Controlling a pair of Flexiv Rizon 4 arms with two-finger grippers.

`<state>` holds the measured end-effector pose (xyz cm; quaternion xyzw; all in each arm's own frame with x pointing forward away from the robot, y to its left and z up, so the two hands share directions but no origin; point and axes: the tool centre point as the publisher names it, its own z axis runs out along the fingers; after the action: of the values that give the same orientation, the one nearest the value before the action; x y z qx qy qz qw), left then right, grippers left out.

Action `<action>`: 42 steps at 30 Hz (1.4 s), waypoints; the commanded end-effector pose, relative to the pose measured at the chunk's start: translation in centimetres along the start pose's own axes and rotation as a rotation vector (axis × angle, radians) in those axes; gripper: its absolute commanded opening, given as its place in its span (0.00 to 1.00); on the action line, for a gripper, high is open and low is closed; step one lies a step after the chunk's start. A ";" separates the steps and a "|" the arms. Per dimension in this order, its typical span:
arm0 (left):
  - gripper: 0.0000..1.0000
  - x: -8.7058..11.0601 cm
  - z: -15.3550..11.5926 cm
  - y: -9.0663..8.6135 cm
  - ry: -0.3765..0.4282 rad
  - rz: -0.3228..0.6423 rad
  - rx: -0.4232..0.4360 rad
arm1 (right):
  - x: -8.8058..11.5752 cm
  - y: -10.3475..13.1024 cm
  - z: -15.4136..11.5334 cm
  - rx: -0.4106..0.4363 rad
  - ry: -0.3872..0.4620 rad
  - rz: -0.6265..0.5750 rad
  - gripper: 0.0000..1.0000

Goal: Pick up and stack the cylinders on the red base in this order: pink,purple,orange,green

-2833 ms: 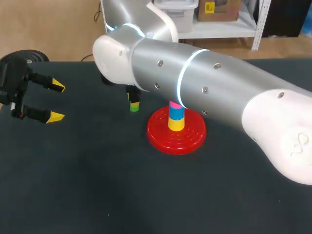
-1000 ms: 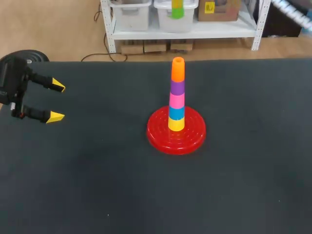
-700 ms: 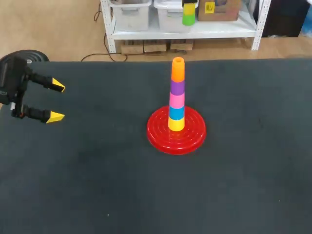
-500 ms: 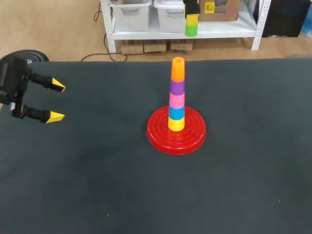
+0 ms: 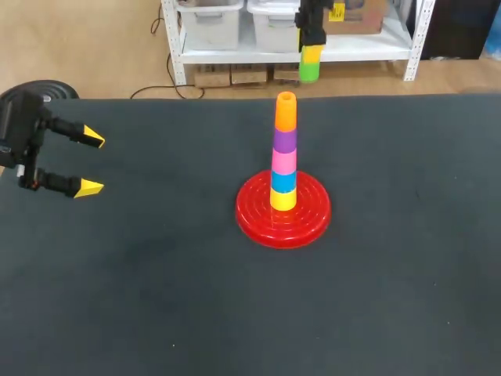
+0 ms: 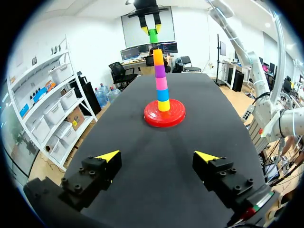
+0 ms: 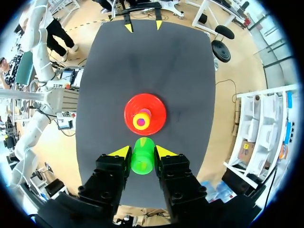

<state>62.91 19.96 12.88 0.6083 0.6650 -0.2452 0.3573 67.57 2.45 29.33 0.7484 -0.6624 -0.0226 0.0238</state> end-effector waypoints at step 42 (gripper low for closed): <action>1.00 0.1 0.0 -0.1 -0.002 0.003 -0.004 | -3.1 -0.9 2.7 0.031 0.023 -0.133 0.00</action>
<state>62.91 19.96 12.87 0.6083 0.6650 -0.2452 0.3573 67.10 5.17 26.52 0.7915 -0.6111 -0.0005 0.0099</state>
